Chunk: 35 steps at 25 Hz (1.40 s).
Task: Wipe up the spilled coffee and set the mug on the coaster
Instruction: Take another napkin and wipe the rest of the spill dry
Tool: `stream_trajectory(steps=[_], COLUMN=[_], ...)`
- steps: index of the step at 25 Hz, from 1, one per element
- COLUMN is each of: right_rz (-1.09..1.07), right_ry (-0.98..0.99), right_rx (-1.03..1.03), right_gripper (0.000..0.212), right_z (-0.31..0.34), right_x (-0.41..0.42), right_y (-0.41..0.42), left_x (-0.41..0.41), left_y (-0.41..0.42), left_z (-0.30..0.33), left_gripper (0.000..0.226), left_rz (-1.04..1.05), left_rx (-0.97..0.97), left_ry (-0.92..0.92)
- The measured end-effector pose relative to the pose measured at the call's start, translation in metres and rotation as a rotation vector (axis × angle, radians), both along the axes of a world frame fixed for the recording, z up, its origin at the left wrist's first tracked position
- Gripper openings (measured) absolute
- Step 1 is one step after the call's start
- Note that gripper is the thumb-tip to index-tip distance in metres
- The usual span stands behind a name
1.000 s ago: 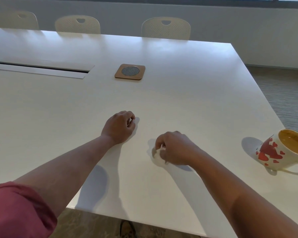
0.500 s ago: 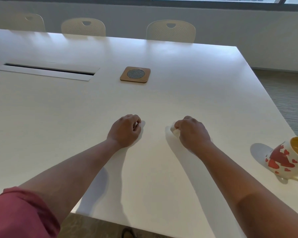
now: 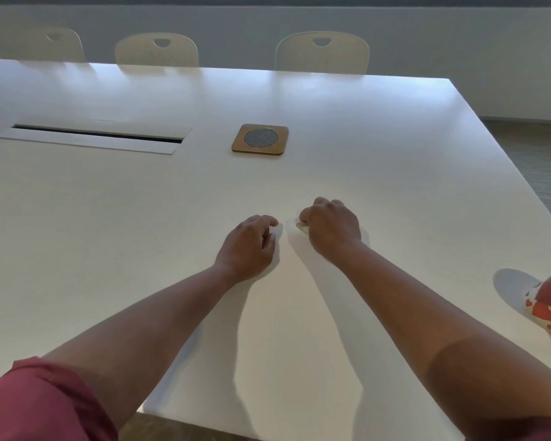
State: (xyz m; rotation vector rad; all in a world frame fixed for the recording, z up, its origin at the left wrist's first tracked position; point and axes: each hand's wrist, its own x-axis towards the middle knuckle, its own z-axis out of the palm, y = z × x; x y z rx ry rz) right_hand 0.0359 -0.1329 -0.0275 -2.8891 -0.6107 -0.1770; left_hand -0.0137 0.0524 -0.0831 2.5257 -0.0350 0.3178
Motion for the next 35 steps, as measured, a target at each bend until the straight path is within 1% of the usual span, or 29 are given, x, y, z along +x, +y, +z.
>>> stream_trajectory(steps=[4,9,14,17,19,20,21,23,25,26,28,30,33,35], right_rz=[0.102,0.167,0.218,0.237,0.169,0.103,0.013,-0.233,-0.496,-0.597,-0.717,-0.727,-0.597,-0.503], right_ry=[0.062,0.176,0.252,0.375,0.462,0.459,0.41,0.238,0.107,0.078,0.077,0.084,0.103,0.12], right_rx=[0.022,0.076,0.143,0.173,0.214,0.264,0.33,0.429,0.398,0.359,0.289,0.248,0.199,0.176], right_gripper=[0.039,0.046,0.041,0.036,0.032,0.031,0.031,0.033,0.033,0.031,0.031,0.034,0.036,0.03], right_z=[-0.002,0.002,0.002,0.002,0.005,0.007,0.008,0.011,0.007,0.003,-0.007,-0.013,-0.009,-0.007], right_x=[-0.01,-0.042,-0.09,-0.115,-0.12,-0.117,-0.112,-0.097,-0.084,-0.081,-0.078,-0.077,-0.077,-0.084], right_y=[0.018,0.019,0.015,0.002,-0.018,-0.029,-0.043,-0.075,-0.106,-0.118,-0.131,-0.128,-0.1,-0.075], left_x=[0.004,0.0,-0.002,-0.003,-0.004,-0.004,-0.004,-0.004,-0.005,-0.006,-0.006,-0.007,-0.007,-0.008], left_y=[0.003,0.003,0.0,0.0,-0.001,-0.001,-0.001,-0.001,-0.002,-0.002,-0.002,-0.004,-0.005,-0.006], left_z=[0.002,0.006,0.006,0.005,0.005,0.005,0.005,0.006,0.007,0.007,0.009,0.01,0.013,0.013], left_gripper=[0.037,0.041,0.042,0.041,0.041,0.041,0.042,0.042,0.042,0.041,0.04,0.04,0.041,0.042], left_rz=[0.01,-0.016,-0.052,-0.072,-0.079,-0.074,-0.073,-0.07,-0.063,-0.06,-0.058,-0.061,-0.051,-0.052], left_rx=[-0.077,-0.136,-0.066,-0.01,0.022,0.037,0.05,0.058,0.057,0.057,0.058,0.062,0.068,0.07], left_ry=[0.027,0.039,0.028,0.023,0.026,0.029,0.031,0.036,0.046,0.047,0.045,0.049,0.054,0.06])
